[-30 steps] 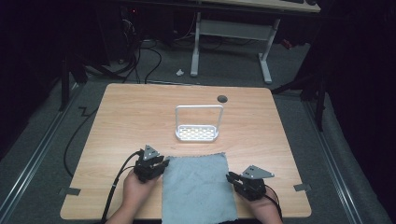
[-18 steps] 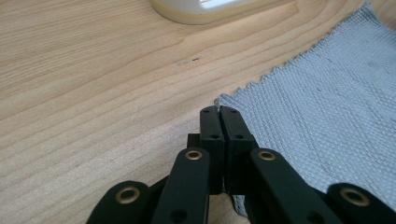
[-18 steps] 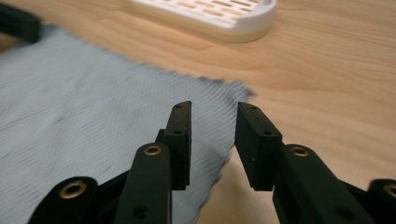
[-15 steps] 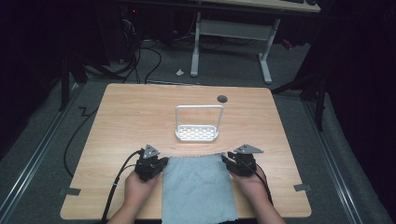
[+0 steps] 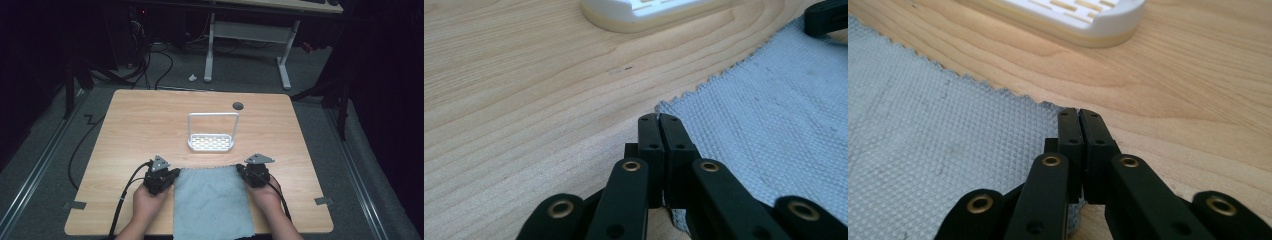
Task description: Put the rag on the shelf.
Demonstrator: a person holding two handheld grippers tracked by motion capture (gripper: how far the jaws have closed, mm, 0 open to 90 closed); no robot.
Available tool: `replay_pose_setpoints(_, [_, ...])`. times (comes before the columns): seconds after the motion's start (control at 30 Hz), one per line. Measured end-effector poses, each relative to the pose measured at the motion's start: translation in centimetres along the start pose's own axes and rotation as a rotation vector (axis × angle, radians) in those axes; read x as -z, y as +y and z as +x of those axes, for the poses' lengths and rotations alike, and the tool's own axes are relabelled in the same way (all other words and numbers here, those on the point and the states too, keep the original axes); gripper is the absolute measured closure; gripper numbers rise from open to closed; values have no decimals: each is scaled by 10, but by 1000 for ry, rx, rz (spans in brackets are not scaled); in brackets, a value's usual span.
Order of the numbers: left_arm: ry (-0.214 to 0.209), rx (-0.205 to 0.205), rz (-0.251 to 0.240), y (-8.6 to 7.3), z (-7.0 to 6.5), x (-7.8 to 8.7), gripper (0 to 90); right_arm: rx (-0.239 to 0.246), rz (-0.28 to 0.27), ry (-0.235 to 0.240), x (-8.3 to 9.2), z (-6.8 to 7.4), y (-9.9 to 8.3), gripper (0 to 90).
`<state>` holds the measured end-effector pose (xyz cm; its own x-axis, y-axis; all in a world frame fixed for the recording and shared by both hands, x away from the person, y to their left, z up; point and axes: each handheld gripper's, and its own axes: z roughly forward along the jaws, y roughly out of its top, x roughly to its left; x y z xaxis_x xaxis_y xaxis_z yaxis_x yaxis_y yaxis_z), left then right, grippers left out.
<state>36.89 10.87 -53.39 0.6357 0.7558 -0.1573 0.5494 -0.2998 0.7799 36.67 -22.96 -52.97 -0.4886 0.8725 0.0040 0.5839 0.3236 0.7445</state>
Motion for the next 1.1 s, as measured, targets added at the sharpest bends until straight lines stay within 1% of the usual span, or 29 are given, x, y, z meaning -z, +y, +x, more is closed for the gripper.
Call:
replay_pose_setpoints(0.03, [-3, -3, -4, 0, 0, 1, 884, 0, 0, 0, 0, 0, 0, 895])
replay_pose_setpoints(0.07, [-6, -4, -7, -1, 0, 1, 885, -6, -35, 0, 5, 3, -1, 895])
replay_pose_setpoints(0.1, [-9, -4, -8, -1, 0, 2, 885, -6, -35, 0, 5, 3, -1, 895])
replay_pose_setpoints(0.13, [-12, -2, -9, -1, -1, 2, 885, -11, -66, 10, 11, 5, -1, 894])
replay_pose_setpoints(0.17, [-12, -5, -16, -1, -1, 3, 885, -11, -66, 10, 11, 5, -1, 894])
replay_pose_setpoints(0.2, [-10, -10, -34, -1, -2, 6, 886, -16, -85, 15, 15, 7, -2, 894])
replay_pose_setpoints(0.23, [-11, -12, -62, -2, -3, 10, 886, -3, -116, 13, 21, 10, -3, 893])
replay_pose_setpoints(0.27, [-15, -2, -77, -3, -3, 13, 886, -1, -133, 15, 24, 11, -3, 893])
replay_pose_setpoints(0.3, [-15, -2, -77, -3, -3, 13, 886, -4, -145, 22, 27, 12, -4, 893])
replay_pose_setpoints(0.33, [-21, 10, -94, -3, -3, 16, 886, -4, -145, 22, 27, 12, -4, 893])
replay_pose_setpoints(0.37, [-24, 17, -116, -3, -3, 19, 886, -3, -157, 20, 30, 12, -4, 893])
replay_pose_setpoints(0.43, [-23, 13, -140, -2, -3, 25, 886, 2, -183, 18, 35, 13, -4, 894])
replay_pose_setpoints(0.47, [-23, 12, -153, -1, -4, 27, 886, -3, -212, 22, 41, 14, -3, 893])
replay_pose_setpoints(0.5, [-22, 8, -162, 0, -5, 30, 886, -3, -212, 22, 41, 14, -3, 893])
replay_pose_setpoints(0.6, [-26, 5, -214, 2, -7, 39, 886, -2, -263, 19, 52, 15, 0, 894])
replay_pose_setpoints(0.63, [-24, -1, -228, 4, -9, 42, 886, 5, -304, 14, 61, 18, 4, 893])
replay_pose_setpoints(0.67, [-21, -8, -237, 5, -10, 44, 886, 5, -304, 14, 61, 18, 4, 893])
replay_pose_setpoints(0.7, [-16, -21, -254, 7, -13, 48, 886, 9, -319, 10, 64, 19, 5, 893])
replay_pose_setpoints(0.73, [-14, -34, -275, 10, -16, 53, 886, 20, -354, 3, 71, 22, 7, 893])
replay_pose_setpoints(0.77, [-14, -34, -275, 10, -16, 53, 886, 20, -354, 3, 71, 22, 7, 893])
replay_pose_setpoints(0.8, [-26, -42, -298, 13, -20, 59, 885, 25, -377, -2, 77, 24, 9, 893])
replay_pose_setpoints(0.83, [-26, -42, -298, 13, -20, 59, 885, 29, -390, -4, 79, 25, 10, 893])
replay_pose_setpoints(0.9, [-34, -55, -323, 17, -24, 65, 885, 30, -401, -5, 82, 26, 12, 894])
replay_pose_setpoints(0.97, [-29, -78, -344, 20, -28, 71, 885, 27, -440, 1, 91, 29, 16, 893])
replay_pose_setpoints(1.0, [-28, -89, -354, 22, -30, 74, 885, 27, -440, 1, 91, 29, 16, 893])
replay_pose_setpoints(1.03, [-25, -93, -367, 24, -32, 77, 885, 36, -470, -3, 98, 32, 20, 894])
replay_pose_setpoints(1.07, [-30, -97, -375, 26, -33, 79, 885, 36, -470, -3, 98, 32, 20, 894])
replay_pose_setpoints(1.1, [-30, -98, -386, 28, -35, 82, 886, 41, -483, -7, 101, 33, 22, 893])
